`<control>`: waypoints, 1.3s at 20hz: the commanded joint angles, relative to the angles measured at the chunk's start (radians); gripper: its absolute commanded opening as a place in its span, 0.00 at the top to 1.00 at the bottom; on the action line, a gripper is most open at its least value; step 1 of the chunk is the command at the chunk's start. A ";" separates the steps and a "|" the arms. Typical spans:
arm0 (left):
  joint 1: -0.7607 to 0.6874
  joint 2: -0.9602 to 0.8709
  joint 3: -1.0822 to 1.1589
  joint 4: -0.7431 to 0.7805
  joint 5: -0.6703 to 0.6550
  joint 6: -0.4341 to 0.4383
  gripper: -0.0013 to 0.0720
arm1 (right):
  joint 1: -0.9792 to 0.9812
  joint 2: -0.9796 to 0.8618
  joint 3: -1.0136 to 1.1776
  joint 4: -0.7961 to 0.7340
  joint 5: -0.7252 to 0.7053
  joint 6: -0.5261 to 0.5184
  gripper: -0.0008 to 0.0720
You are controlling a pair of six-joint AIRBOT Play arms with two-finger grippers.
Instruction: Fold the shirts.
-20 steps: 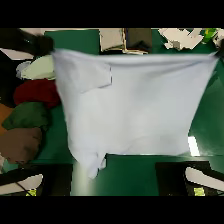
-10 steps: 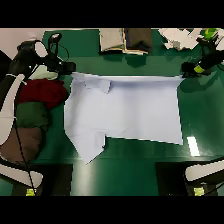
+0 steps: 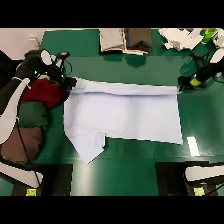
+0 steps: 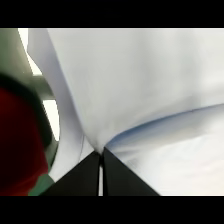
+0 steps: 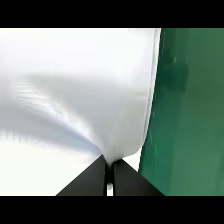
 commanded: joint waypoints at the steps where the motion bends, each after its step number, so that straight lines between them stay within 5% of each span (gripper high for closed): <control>1: 0.000 -0.001 -0.096 0.000 0.027 -0.010 0.95 | 0.001 0.019 -0.150 0.019 -0.070 -0.005 0.97; 3: 0.000 -0.001 -0.112 0.000 0.027 -0.040 0.95 | 0.003 0.019 -0.181 0.020 -0.086 -0.001 0.97; 4: 0.000 0.001 -0.112 0.000 0.018 -0.040 0.94 | 0.003 0.019 -0.182 0.046 -0.086 -0.002 0.87; 5: 0.000 0.002 -0.110 0.000 0.004 -0.042 0.65 | 0.000 0.019 -0.175 0.076 -0.085 -0.003 0.65; 6: 0.000 0.007 -0.106 0.000 -0.018 -0.045 0.26 | -0.008 0.019 -0.154 0.100 -0.079 -0.003 0.56; 9: 0.000 0.090 -0.112 0.016 -0.087 -0.060 0.30 | -0.014 0.060 -0.101 0.106 -0.005 -0.022 0.56; 13: -0.003 0.349 -0.322 0.023 -0.076 -0.125 0.30 | -0.014 0.268 -0.296 -0.085 0.022 -0.019 0.55; 15: -0.011 0.486 -0.497 0.016 -0.031 -0.172 0.30 | -0.018 0.369 -0.446 -0.115 0.024 -0.010 0.25; 16: -0.011 0.547 -0.577 0.003 -0.004 -0.192 0.30 | -0.023 0.413 -0.525 -0.115 0.024 -0.003 0.22; 20: -0.011 0.694 -0.787 -0.061 0.036 -0.220 0.30 | -0.067 0.505 -0.761 -0.113 0.016 0.045 0.23; 26: -0.011 0.704 -0.814 -0.068 0.056 -0.219 0.30 | -0.059 0.534 -0.902 0.019 -0.054 0.056 0.24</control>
